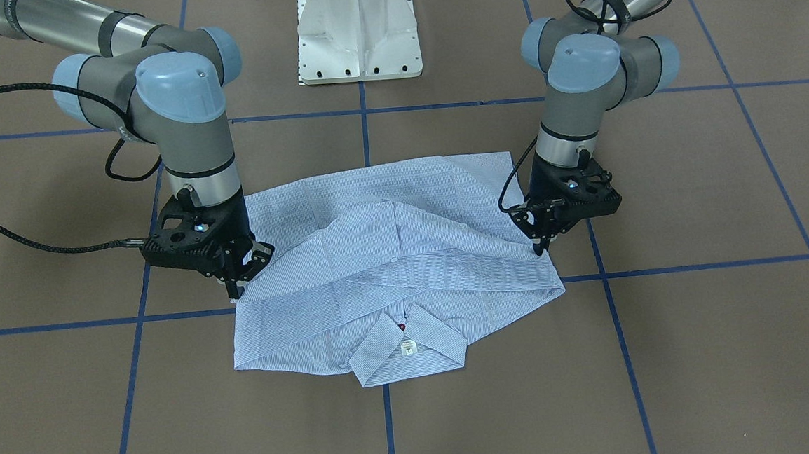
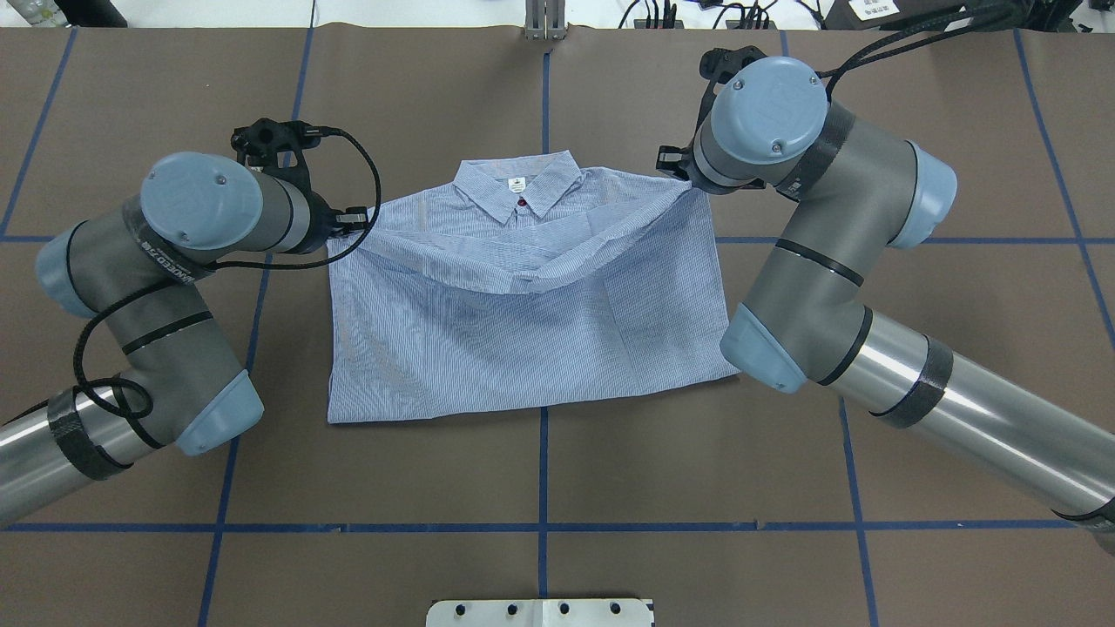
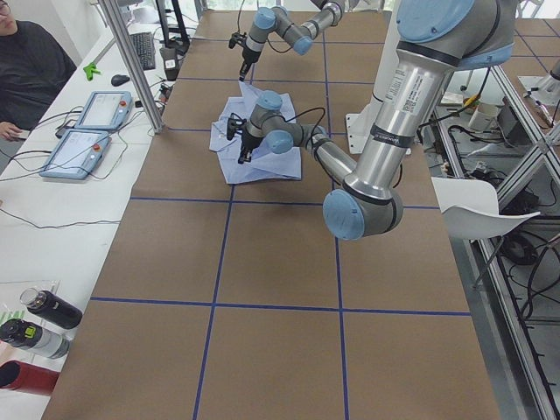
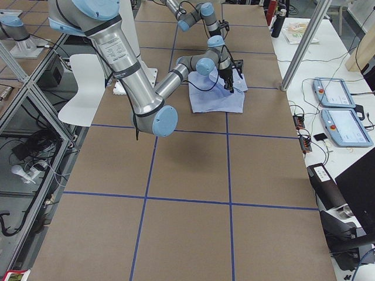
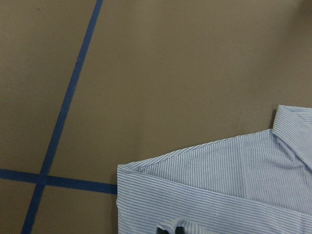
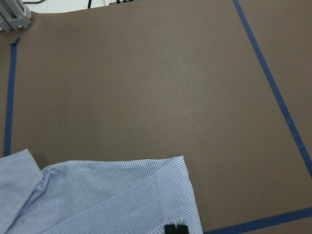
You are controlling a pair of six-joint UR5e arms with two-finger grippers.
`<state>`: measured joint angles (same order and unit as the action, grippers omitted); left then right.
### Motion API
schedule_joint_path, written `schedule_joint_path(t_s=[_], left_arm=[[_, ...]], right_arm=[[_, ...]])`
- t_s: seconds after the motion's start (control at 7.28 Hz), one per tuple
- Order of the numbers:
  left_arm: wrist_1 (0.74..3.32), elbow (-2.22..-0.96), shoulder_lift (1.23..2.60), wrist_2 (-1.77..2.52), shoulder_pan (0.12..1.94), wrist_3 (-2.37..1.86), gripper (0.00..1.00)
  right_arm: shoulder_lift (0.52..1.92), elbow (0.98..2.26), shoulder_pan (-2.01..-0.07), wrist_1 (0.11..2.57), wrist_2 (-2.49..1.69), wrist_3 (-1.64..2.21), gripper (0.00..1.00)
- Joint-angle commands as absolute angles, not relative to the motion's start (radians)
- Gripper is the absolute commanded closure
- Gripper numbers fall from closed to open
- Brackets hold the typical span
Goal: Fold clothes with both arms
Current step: 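Lay the hem onto the collar and open both grippers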
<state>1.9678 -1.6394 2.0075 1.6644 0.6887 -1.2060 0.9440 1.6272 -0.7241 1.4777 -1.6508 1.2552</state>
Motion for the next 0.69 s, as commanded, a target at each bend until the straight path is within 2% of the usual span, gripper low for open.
schedule_joint_path(t_s=[0.0, 0.55], left_arm=[[2.013, -1.589, 2.011, 1.667, 0.692, -1.172, 1.00], [2.017, -1.583, 2.011, 1.742, 0.732, -1.072, 1.00]], right_arm=[[0.945, 1.554, -0.727, 1.400, -1.652, 1.235, 1.00], [0.945, 1.500, -0.726, 1.358, -1.655, 1.209, 1.00]])
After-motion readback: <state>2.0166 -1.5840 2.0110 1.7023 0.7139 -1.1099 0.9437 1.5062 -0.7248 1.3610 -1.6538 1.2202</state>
